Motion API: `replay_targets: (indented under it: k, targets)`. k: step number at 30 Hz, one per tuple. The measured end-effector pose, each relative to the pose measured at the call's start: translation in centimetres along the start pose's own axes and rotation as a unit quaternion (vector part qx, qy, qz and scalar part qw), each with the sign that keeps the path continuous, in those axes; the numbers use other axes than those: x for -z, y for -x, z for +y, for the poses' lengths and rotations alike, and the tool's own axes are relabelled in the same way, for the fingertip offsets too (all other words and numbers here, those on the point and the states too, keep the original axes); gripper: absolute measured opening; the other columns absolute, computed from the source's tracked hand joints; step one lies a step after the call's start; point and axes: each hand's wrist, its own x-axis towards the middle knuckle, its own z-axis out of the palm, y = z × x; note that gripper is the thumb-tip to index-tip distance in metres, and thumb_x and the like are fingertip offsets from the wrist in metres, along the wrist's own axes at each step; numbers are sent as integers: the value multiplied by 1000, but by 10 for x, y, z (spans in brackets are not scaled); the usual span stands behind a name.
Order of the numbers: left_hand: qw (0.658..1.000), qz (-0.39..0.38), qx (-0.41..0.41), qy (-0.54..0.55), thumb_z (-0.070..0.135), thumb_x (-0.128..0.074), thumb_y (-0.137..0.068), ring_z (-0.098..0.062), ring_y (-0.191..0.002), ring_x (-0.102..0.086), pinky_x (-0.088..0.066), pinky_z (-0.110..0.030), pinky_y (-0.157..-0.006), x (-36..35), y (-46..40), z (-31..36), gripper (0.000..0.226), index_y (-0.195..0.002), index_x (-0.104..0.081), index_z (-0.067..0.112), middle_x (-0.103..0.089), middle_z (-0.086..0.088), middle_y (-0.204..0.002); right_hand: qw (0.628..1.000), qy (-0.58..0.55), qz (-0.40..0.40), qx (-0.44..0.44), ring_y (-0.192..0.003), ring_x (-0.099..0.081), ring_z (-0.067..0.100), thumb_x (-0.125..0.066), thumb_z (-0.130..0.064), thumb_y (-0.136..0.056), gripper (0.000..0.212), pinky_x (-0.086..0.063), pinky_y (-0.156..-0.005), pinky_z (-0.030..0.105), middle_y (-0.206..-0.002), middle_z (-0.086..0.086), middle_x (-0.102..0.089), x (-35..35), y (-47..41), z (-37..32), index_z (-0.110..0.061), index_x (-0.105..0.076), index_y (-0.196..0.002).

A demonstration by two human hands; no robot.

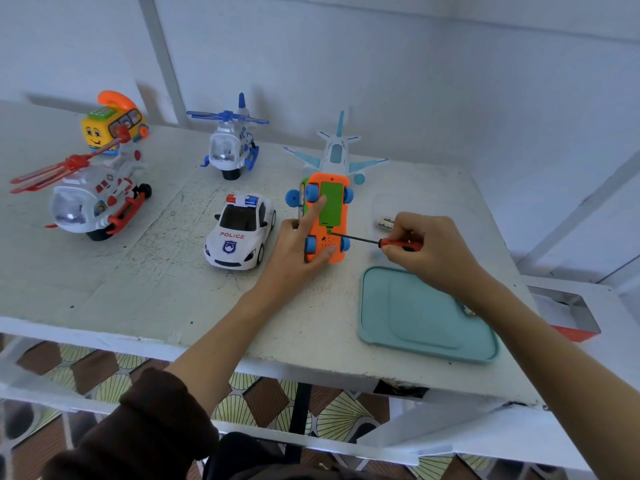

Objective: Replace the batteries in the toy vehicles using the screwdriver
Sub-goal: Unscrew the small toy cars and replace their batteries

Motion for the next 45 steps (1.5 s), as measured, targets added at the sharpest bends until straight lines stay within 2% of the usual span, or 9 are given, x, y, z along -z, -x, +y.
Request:
replay_targets:
  k: [4, 9, 15, 22, 33, 38, 41, 43, 45]
  targets:
    - [1000, 0, -4, -3, 18, -62, -91, -15, -93, -45, -32, 0, -81, 0, 0, 0, 73, -137, -12, 45, -35, 17, -95, 1000, 10, 15, 5, -52, -43, 16, -68, -8, -74, 17, -37, -55, 29, -53, -5, -53, 0, 0, -1, -9, -56, -62]
    - [1000, 3, -7, -9, 20, -62, -92, -17, -94, -47, -36, -7, -81, 0, 1, 1, 74, -136, -10, 48, -35, 17, -95, 1000, 12, 18, 8, -51, -41, 13, -68, -7, -73, 17, -37, -54, 29, -53, -5, -52, 1, 0, -1, -8, -55, -62]
    - [1000, 7, -11, -8, 17, -63, -91, -14, -90, -45, -32, 1, -79, 0, 1, 1, 74, -136, -12, 45, -34, 17, -93, 1000, 5, 24, 5, -50, -40, 12, -69, -8, -72, 18, -36, -54, 28, -53, -7, -52, 1, -1, 0, -10, -55, -61]
    - [1000, 2, -7, -7, 17, -63, -91, -17, -93, -46, -34, -6, -82, -1, 0, 1, 74, -139, -12, 42, -34, 18, -95, 1000, 23, 12, 15, -51, -42, 16, -67, -12, -72, 16, -40, -53, 33, -53, -1, -54, 1, -1, -2, -9, -55, -62]
    - [1000, -5, -8, -2, 20, -62, -91, 1, -90, -41, -31, 3, -79, -1, 1, -1, 72, -140, -13, 41, -34, 18, -97, 999, 32, 7, 5, -50, -40, 12, -67, -8, -73, 20, -36, -54, 28, -53, -3, -52, 1, -1, -6, -13, -52, -61]
    - [1000, -1, -16, -8, 20, -62, -91, 3, -90, -40, -28, 4, -79, -1, 2, -2, 73, -140, -12, 42, -40, 3, -97, 999, 44, 3, 7, -50, -40, 12, -67, -9, -74, 20, -36, -54, 28, -54, -4, -52, 3, -1, -11, -14, -51, -61]
    - [999, 3, -28, -20, 20, -62, -92, 3, -85, -39, -29, 3, -78, -2, 0, -4, 73, -141, -12, 41, -43, -3, -100, 998, 16, -4, -54, -51, -46, 11, -63, -22, -84, 24, -39, -55, 26, -58, 0, -57, 3, -3, -18, -10, -54, -65]
    - [999, 4, -40, -33, 22, -61, -92, -3, -81, -36, -28, 2, -78, -3, 0, -6, 73, -142, -11, 39, -45, -7, -103, 988, 6, -45, -147, -47, -48, 12, -47, -33, -93, 39, -41, -52, 25, -50, 1, -56, 6, -8, -20, -12, -52, -61]
    - [998, 2, -45, -39, 23, -61, -92, -5, -86, -36, -27, 2, -79, -2, 1, -8, 72, -142, -11, 38, -44, -7, -104, 978, 21, -81, -189, -43, -48, 13, -38, -28, -96, 43, -43, -50, 24, -38, -4, -52, 8, -11, -18, -9, -56, -62]
